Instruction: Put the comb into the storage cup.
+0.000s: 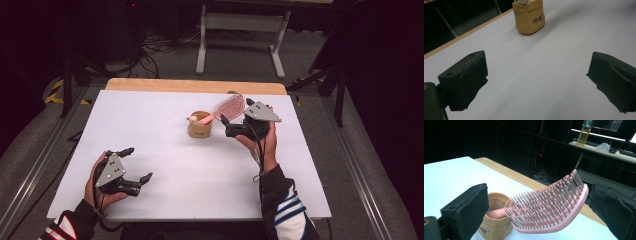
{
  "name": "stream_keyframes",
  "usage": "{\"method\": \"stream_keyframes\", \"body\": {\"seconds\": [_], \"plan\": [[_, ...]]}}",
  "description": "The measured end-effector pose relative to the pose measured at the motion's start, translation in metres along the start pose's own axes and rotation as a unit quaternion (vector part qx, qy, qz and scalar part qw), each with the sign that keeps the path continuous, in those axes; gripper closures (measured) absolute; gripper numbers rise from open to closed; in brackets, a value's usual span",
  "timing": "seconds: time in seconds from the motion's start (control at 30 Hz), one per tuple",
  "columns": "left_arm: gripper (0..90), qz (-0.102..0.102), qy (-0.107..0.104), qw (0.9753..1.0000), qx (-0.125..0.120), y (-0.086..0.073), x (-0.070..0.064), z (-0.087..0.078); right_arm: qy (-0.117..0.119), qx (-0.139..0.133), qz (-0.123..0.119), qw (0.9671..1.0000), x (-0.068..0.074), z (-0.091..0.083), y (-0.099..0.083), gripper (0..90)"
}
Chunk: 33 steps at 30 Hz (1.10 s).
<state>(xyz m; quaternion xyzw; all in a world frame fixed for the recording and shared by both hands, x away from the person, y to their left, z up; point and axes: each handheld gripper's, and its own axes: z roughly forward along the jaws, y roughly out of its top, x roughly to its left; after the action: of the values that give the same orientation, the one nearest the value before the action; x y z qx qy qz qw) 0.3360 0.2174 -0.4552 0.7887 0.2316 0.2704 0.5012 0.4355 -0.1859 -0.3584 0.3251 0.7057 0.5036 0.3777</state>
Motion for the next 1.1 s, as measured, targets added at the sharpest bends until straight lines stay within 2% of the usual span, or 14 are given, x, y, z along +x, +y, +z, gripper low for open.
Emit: {"method": "stream_keyframes", "body": {"seconds": [0.67, 0.9, 1.1], "plan": [[3.6, 0.004, 0.0, 1.0, 0.001, 0.0, -0.001, 0.0, 0.005, -0.009, -0.023, 0.9997, 0.006, -0.016, 0.004, 4.0], [3.8, 0.004, 0.002, 1.0, 0.001, 0.0, 0.0, 0.0, 0.007, -0.01, -0.043, 0.999, 0.012, -0.022, 0.004, 4.0], [3.8, 0.004, 0.002, 1.0, 0.001, 0.0, -0.001, 0.0, 0.015, -0.017, -0.043, 0.9988, 0.015, -0.028, 0.004, 4.0]]}}
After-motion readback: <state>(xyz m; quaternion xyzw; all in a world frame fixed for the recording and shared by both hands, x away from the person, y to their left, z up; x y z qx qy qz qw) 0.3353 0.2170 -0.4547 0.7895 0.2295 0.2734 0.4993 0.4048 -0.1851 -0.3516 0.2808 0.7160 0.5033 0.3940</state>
